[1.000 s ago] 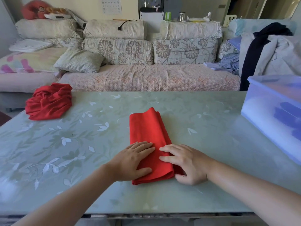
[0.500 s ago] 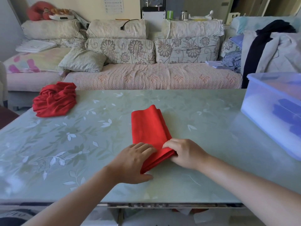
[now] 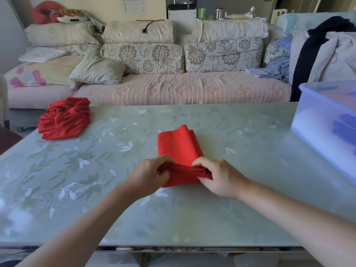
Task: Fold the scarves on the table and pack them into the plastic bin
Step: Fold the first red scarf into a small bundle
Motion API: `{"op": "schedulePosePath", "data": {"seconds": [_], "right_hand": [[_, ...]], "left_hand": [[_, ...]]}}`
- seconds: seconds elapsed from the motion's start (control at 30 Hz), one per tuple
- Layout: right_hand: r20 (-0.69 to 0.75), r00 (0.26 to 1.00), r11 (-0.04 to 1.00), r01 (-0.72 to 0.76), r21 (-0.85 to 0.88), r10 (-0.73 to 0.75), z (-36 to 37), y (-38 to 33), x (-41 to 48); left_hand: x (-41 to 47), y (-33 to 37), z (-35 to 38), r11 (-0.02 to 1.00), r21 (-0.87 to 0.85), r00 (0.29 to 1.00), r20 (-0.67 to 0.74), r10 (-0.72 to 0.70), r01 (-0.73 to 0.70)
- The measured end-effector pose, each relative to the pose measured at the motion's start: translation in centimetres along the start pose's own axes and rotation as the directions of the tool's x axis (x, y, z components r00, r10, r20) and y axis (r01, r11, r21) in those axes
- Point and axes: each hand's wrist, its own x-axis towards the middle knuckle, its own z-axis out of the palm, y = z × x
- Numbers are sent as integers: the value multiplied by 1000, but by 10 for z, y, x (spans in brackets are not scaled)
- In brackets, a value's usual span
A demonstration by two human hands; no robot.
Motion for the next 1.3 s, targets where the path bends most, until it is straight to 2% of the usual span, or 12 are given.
{"op": "schedulePosePath", "data": {"seconds": [0.1, 0.23, 0.3, 0.37, 0.43, 0.57, 0.63, 0.7, 0.8, 0.93, 1.0, 1.3], "right_hand": [[-34, 974, 962, -213, 172, 222, -9, 8, 18], [-127, 896, 895, -396, 206, 426, -6, 17, 42], [-162, 870, 879, -434, 196, 466, 2, 18, 51], [-169, 871, 885, -439, 158, 462, 10, 18, 58], [-151, 881, 893, -440, 91, 449, 18, 19, 63], [-141, 877, 862, -478, -167, 459, 25, 26, 70], [-216, 920, 841, -388, -376, 328, 24, 30, 72], [-231, 973, 821, -150, -550, 23, 23, 37, 74], [-41, 962, 822, 209, -531, -271, 22, 45, 68], [295, 951, 917, 40, -397, 86, 9, 38, 51], [373, 919, 889, 60, -453, 128, 4, 37, 48], [210, 946, 942, -186, -279, 249, -5, 18, 47]], "left_hand": [[16, -2, 2, 993, -93, 995, -60, -82, 76], [36, -6, 13, 973, -104, 955, -195, -222, 205], [41, -8, 19, 966, 44, 934, -267, -235, 256], [44, -5, 25, 945, 310, 952, -305, -10, 109], [45, -1, 32, 888, 445, 956, -191, 222, -117], [37, -3, 47, 871, 475, 988, 142, 61, -122], [37, -12, 49, 857, 496, 968, 250, 15, -141], [39, -17, 45, 875, 450, 953, 301, 36, -176], [39, -25, 37, 901, 379, 949, 301, 95, -211], [30, -35, 36, 902, 373, 967, 207, 147, -217], [28, -36, 34, 905, 381, 977, 169, 133, -189], [22, -27, 19, 986, 154, 995, 90, 48, -61]]}}
